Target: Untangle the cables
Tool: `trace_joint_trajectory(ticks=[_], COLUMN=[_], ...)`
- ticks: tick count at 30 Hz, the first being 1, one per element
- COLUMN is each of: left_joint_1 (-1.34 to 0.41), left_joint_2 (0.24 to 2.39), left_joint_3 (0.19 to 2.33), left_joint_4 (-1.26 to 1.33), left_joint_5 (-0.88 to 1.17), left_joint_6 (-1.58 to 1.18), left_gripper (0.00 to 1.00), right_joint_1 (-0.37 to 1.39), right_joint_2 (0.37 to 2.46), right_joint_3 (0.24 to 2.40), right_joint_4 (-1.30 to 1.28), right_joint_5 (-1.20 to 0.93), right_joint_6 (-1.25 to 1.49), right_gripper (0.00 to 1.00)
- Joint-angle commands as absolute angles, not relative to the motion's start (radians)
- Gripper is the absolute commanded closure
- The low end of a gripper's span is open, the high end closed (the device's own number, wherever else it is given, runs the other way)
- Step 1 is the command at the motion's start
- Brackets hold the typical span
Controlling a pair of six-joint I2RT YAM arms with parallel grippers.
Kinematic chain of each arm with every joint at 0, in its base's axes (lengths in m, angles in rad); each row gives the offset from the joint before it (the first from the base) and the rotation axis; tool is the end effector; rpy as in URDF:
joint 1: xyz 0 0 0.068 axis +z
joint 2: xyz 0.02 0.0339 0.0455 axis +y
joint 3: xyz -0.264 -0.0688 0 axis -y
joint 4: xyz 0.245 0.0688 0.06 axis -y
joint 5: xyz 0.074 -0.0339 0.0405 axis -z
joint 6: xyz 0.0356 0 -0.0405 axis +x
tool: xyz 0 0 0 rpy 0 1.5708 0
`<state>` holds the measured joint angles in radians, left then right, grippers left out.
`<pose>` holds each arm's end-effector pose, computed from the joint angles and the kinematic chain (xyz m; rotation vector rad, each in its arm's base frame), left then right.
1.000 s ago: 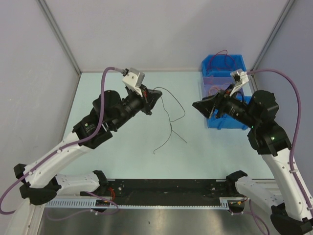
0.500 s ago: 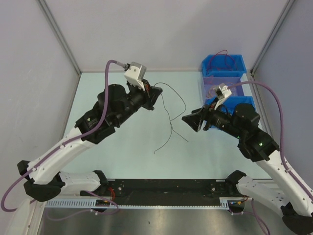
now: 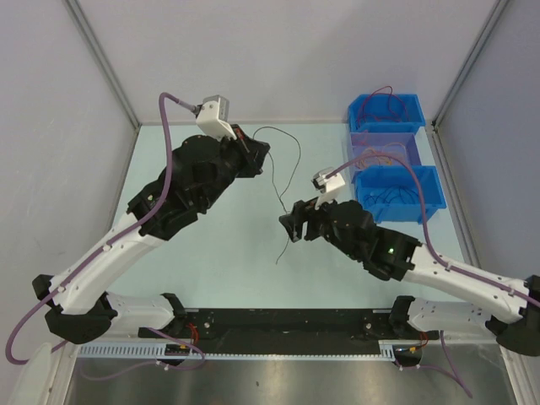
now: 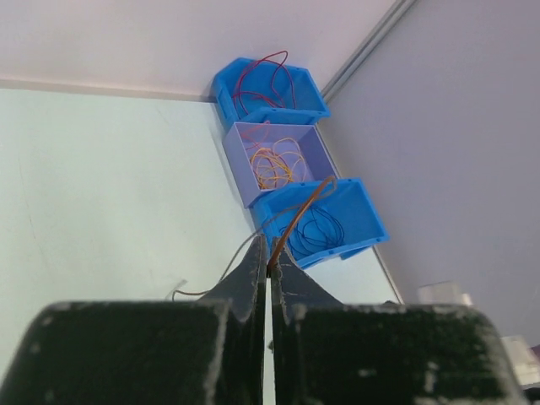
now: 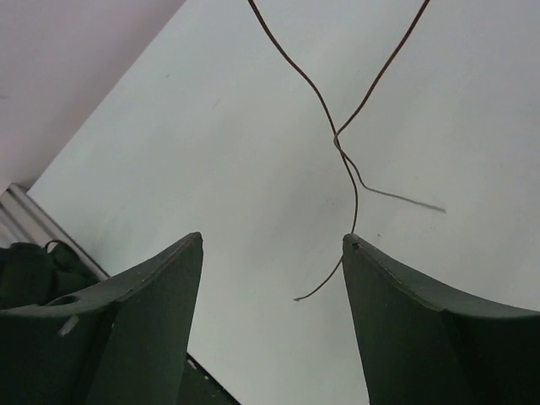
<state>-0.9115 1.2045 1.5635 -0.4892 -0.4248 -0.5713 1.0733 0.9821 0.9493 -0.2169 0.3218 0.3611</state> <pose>0.1582 -0.1801 0.4884 -0.0296 1.7458 -0.7439 0.1171 0.1921 0.3584 -0.4270 1.8184 0.7197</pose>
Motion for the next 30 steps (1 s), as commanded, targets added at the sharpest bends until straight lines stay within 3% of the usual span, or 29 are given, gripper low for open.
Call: trace_joint_trajectory(ticks=[1,12,18,25,30], left_joint_1=[-0.899,-0.87,-0.859,-0.848,-0.847], left_joint_2=[1.201,1.187,1.189,1.213,1.226], left_joint_3=[1.609,1.575,1.577,1.638,1.635], left_joint_4=[-0.472,-0.449,-0.439,-0.485,-0.477], left_joint_5=[-0.433,-0.387,-0.344,-0.292,-0.238], left_joint_6=[-0.626,-0.632,-0.585,-0.434,-0.399], left_gripper=[1.0,1.0,1.0,1.0,1.0], right_joint_1=[1.114,1.109,1.071,1.054,0.982], right_joint_2=[1.073,1.219,1.25,1.168,1.075], right_joint_3=[0.954,0.954,0.954,0.925,0.852], right_joint_4=[-0.085,0.064,0.095,0.092,0.107], right_joint_5=[0.524,0.597,0.532,0.376,0.171], right_joint_6=[0.347,0.259,0.265,0.235,0.273], right_gripper=[0.3,0.39,0.41,0.28,0.25])
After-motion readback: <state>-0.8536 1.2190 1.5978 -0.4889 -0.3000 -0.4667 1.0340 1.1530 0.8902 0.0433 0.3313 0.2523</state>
